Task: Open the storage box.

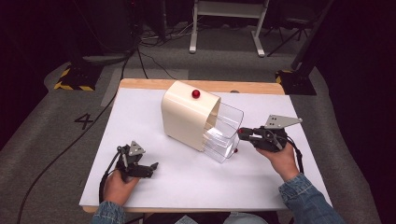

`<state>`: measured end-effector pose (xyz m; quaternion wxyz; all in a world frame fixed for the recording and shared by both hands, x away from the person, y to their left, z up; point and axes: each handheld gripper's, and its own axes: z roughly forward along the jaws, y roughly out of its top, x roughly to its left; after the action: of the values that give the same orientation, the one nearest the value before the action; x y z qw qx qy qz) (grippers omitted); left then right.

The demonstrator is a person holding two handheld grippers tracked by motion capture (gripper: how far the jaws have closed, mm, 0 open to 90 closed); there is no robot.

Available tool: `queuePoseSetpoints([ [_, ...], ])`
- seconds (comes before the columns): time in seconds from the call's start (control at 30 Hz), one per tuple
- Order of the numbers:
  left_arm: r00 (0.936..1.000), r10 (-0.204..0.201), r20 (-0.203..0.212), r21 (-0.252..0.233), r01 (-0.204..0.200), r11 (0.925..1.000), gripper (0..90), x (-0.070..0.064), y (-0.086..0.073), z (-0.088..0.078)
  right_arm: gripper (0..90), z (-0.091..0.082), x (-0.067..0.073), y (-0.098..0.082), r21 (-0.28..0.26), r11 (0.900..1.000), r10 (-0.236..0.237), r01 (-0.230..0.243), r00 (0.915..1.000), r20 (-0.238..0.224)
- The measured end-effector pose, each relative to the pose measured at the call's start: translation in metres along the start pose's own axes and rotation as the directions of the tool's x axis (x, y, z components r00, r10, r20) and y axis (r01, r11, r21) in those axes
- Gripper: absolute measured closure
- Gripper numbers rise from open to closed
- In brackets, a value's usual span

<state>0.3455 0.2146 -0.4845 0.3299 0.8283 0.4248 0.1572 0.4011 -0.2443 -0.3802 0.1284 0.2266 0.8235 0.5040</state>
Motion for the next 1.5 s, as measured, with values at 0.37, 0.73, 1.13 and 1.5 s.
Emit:
queuePoseSetpoints([
  [0.37, 1.0000, 0.003, 0.000, 0.000, -0.003, 1.0000, 10.9, 0.000, 0.000, 0.000, 73.5, 0.006, -0.003, -0.011, 0.024, 1.000, 0.018, -0.018, 0.9998, 0.002],
  [0.73, 1.0000, 0.004, -0.001, 0.000, -0.004, 1.0000, 10.9, 0.000, 0.000, 0.000, 72.8, 0.011, -0.004, -0.022, 0.049, 0.998, 0.041, -0.041, 0.9992, 0.004],
  [1.13, 1.0000, 0.006, -0.002, 0.001, -0.006, 1.0000, 10.9, 0.000, 0.000, 0.000, 61.2, 0.005, -0.003, -0.024, 0.060, 0.997, 0.046, -0.046, 0.9989, 0.010],
  [1.5, 1.0000, 0.008, -0.003, -0.002, -0.008, 1.0000, 11.0, 0.000, 0.000, 0.000, 50.0, -0.027, -0.004, -0.021, 0.064, 0.997, 0.048, -0.052, 0.9976, 0.049],
])
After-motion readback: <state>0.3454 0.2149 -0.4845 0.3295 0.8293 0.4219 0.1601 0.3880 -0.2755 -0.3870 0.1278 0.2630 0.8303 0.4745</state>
